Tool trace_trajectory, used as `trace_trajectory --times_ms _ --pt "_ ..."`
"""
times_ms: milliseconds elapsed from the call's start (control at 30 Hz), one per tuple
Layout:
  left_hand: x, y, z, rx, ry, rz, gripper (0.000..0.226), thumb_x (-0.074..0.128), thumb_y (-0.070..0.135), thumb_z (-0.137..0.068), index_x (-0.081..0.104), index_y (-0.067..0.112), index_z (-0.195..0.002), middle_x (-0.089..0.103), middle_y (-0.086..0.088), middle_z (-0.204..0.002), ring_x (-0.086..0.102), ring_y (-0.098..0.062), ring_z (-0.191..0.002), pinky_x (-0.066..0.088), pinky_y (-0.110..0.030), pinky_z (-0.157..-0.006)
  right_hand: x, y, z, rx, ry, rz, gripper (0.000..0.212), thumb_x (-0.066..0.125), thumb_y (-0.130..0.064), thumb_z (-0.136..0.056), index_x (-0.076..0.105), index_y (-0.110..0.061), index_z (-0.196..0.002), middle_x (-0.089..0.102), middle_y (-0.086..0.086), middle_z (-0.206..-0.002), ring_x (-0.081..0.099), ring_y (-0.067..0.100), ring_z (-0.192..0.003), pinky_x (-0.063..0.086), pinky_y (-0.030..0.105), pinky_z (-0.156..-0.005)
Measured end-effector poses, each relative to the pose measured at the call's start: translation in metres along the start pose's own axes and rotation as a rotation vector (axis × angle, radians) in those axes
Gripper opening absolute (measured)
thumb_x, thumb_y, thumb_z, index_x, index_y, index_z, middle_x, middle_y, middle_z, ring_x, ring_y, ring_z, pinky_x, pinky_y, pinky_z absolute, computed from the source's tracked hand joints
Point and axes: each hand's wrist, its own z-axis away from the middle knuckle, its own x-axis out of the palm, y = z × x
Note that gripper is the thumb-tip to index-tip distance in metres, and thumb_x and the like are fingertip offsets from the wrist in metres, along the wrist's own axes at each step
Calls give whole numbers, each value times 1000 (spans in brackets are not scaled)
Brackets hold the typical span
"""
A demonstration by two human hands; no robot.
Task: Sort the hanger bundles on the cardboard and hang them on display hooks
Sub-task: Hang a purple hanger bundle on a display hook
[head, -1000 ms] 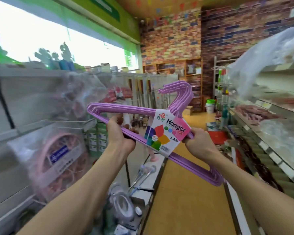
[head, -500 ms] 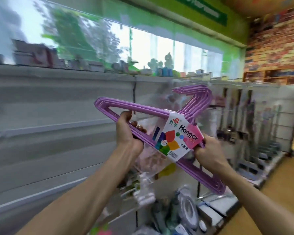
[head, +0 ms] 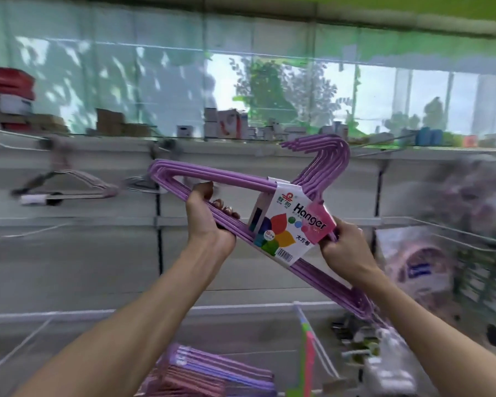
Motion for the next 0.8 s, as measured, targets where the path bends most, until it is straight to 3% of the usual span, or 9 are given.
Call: trace_trajectory --times_ms 100,167,233,333,467,600,733,800 --pt "-31 58 -6 80 38 -11 30 59 26 -85 45 21 -59 42 5 -53 42 -12 -45 39 -20 -48 53 -44 -5 -63 -71 -89 18 55 -6 -92 68 -17 -87 75 1 -80 52 11 -51 48 35 -51" --pt "-54 96 -12 121 71 -29 29 60 26 -83 44 22 -59 40 6 -53 40 -12 -47 38 -22 -50 87 -74 -7 -109 -114 -143 21 54 -5 -94 65 -19 -84 74 1 -81 45 2 -43 41 23 -43" --pt "-78 134 -16 165 91 -26 30 60 26 -83 44 22 -58 40 6 -53 39 -11 -45 38 -21 -49 119 -103 -8 -141 -156 -186 21 53 -5 -96 65 -18 -85 74 -1 -84 46 -1 -40 39 16 -42" --pt "-111 187 -15 236 99 1 29 60 25 -83 44 23 -59 40 6 -57 39 -11 -47 38 -21 -49 167 -146 -7 -193 -185 -219 28 54 -7 -96 62 -28 -79 74 -4 -86 56 0 -47 48 21 -48" --pt "-158 253 -11 314 153 -8 24 60 24 -82 47 22 -62 39 6 -58 40 -12 -46 37 -22 -49 232 -200 -2 -245 -235 -250 27 54 -8 -95 64 -26 -77 75 -4 -84 54 -4 -47 41 16 -48" --pt "-195 309 4 379 211 2 30 55 24 -88 45 21 -59 45 5 -47 46 -13 -37 42 -17 -43 292 -249 5 -279 -286 -268 16 54 -14 -93 67 -17 -85 75 -3 -81 65 18 -64 57 45 -62" --pt "-233 365 9 467 299 11 28 55 26 -87 42 22 -63 42 4 -54 44 -13 -39 40 -17 -47 342 -302 6 -362 -357 -280 16 50 -22 -89 63 -18 -80 73 -1 -74 57 28 -55 53 49 -54" --pt "-253 395 7 517 344 17 27 57 27 -85 42 22 -63 38 4 -57 40 -13 -45 36 -21 -51 362 -331 5 -395 -378 -294 17 52 -18 -90 64 -15 -79 71 -3 -71 57 24 -56 51 43 -56"
